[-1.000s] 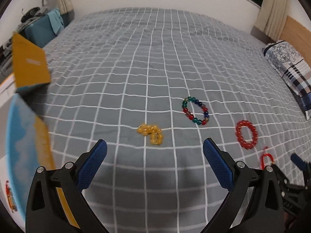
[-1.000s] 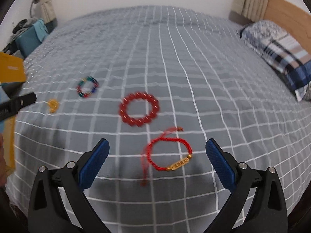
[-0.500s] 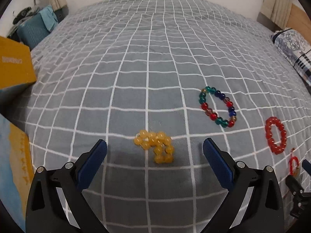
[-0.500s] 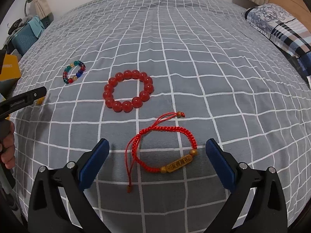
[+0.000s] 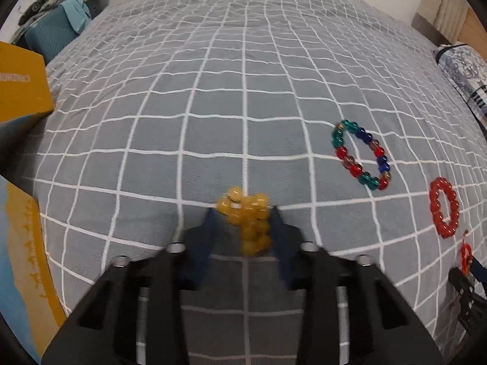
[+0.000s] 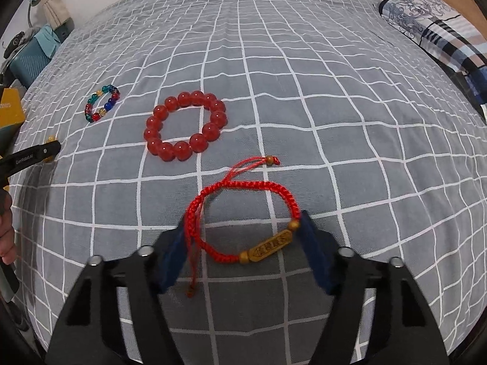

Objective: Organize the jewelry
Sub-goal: 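Grasp the yellow bead bracelet with the left tool while the right tool grasps the red cord bracelet, then carry the yellow bracelet with the left tool while the right tool carries the red cord bracelet into the box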

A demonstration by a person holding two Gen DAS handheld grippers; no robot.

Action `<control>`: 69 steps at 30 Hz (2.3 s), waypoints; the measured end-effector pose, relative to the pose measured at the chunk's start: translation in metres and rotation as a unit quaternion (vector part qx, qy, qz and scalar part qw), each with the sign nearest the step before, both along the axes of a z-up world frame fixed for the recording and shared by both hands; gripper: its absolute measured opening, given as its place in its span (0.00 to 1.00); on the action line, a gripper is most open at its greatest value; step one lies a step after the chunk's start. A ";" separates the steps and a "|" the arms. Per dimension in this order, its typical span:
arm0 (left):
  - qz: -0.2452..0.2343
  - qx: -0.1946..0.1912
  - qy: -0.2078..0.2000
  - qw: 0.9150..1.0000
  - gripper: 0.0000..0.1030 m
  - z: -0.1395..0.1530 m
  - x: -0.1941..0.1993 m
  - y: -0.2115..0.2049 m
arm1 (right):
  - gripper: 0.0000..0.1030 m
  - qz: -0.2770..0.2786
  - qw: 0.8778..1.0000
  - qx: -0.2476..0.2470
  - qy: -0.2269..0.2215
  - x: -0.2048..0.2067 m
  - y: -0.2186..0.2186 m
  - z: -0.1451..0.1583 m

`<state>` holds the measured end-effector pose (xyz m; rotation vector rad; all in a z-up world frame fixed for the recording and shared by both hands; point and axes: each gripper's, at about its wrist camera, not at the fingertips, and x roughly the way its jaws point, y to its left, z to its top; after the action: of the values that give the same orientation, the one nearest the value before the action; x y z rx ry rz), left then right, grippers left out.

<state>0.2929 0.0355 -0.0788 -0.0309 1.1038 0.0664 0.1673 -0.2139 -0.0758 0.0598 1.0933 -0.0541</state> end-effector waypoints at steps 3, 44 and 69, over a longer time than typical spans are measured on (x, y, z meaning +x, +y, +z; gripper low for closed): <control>0.007 0.010 -0.004 1.000 0.14 0.003 -0.002 0.000 | 0.31 0.003 1.000 -0.007 -0.002 -0.002 0.001 0.001; -0.008 -0.003 -0.160 0.987 0.09 0.080 -0.050 -0.019 | 0.08 -0.009 0.987 -0.032 -0.159 -0.021 0.003 0.053; -0.002 0.009 -0.192 0.981 0.09 0.153 -0.140 0.028 | 0.08 -0.007 0.979 -0.020 -0.204 -0.038 0.054 0.122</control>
<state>0.1525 0.0633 0.0743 -0.0243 0.7167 0.0641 0.1295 -0.1600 0.0460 0.0398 0.6806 -0.0730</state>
